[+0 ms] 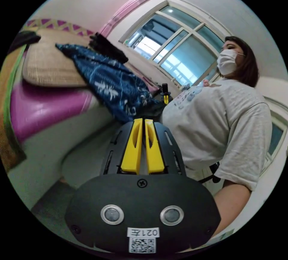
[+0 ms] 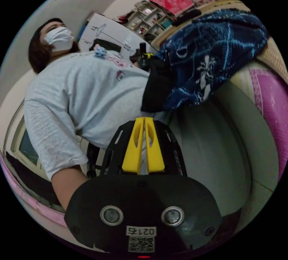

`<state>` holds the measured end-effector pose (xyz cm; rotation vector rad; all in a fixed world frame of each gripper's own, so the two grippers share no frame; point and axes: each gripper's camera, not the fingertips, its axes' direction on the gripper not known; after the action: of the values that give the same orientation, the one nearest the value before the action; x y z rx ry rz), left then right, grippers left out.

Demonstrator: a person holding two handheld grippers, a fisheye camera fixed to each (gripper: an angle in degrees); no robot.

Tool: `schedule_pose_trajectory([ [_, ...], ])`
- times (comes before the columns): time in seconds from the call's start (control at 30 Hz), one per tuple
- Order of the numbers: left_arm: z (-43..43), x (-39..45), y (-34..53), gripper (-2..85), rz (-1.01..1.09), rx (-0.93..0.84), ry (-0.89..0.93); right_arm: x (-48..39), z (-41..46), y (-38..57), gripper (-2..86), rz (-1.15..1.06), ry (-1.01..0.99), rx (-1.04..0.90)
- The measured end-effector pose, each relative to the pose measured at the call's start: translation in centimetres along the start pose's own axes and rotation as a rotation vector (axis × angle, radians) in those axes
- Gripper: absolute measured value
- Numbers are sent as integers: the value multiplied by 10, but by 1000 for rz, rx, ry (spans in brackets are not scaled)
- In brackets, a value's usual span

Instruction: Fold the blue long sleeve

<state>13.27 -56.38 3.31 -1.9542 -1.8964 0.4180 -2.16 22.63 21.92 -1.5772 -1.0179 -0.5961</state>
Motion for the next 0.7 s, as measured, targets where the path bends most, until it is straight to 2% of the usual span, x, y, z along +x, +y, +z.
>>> schedule_pose_trajectory([
  [0.1,-6,9,11,-10,18,-6,1,-12,-1,-7,16,1,67,-29],
  [0.17,-22,21,5,-10,68,77,-41,-26,-16,-37,59,-23,239,20],
  [0.3,-24,29,-34,-10,81,156,-287,-26,-11,-126,78,-74,568,97],
  [0.37,-14,24,-50,-10,55,204,-366,-20,18,-200,78,-157,733,142],
  [0.53,23,12,-83,-10,32,281,-477,12,94,-338,76,-237,826,130],
  [0.7,54,11,-89,-10,39,279,-448,48,151,-423,91,-234,908,37],
])
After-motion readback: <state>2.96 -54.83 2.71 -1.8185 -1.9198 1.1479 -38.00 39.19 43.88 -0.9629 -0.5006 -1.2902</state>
